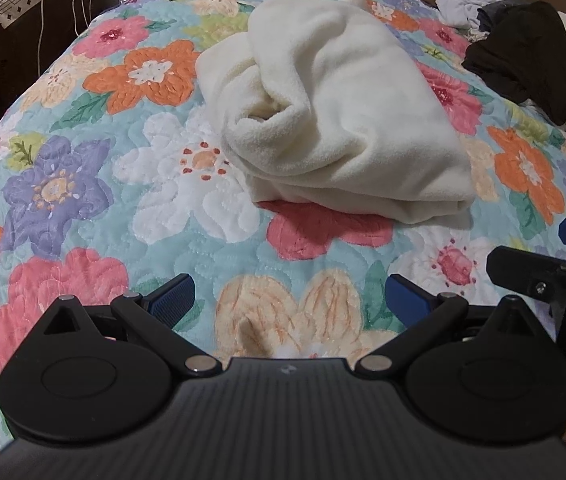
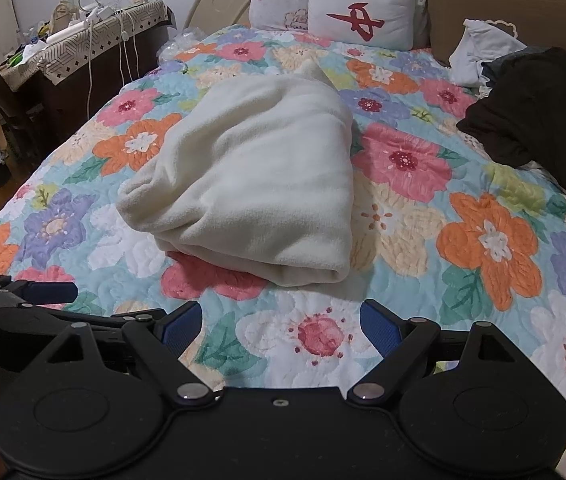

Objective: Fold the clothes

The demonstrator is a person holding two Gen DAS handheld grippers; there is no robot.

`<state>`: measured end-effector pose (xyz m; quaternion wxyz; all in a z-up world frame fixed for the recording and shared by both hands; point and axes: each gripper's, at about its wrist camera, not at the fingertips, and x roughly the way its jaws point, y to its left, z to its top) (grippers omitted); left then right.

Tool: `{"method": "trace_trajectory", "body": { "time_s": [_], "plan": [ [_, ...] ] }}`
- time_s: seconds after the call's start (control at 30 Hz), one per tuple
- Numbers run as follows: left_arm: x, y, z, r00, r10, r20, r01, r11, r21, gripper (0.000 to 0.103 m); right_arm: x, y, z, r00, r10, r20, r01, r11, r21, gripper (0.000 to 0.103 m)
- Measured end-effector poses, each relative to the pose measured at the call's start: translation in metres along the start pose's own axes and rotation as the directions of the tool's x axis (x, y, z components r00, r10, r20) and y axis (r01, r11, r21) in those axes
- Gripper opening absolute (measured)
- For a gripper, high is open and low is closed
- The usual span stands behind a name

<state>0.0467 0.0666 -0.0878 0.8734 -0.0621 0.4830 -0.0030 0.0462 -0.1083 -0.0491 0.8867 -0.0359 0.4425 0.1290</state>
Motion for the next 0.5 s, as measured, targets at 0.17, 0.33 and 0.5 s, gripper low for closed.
{"method": "trace_trajectory", "body": {
  "time_s": [0.17,0.33,0.5],
  "plan": [
    [0.0026,-0.0026,-0.0011,1.000,0.010,-0.012,-0.010,1.000,0.015,0.103,0.0007,-0.0013,-0.0002,1.000,0.000,-0.002,0.000,1.000,0.004,0.089],
    [0.0042,-0.0029,-0.0011,1.000,0.020,-0.019,-0.019,1.000,0.021,0.103,0.0023,-0.0016,-0.0005,1.000,0.001,-0.007,-0.001,1.000,0.007,0.089],
    [0.0073,-0.0034,-0.0013,0.999,0.026,-0.035,-0.025,0.999,0.028,0.103,0.0032,-0.0015,-0.0008,1.000,0.005,-0.011,-0.005,1.000,0.005,0.089]
  ]
}}
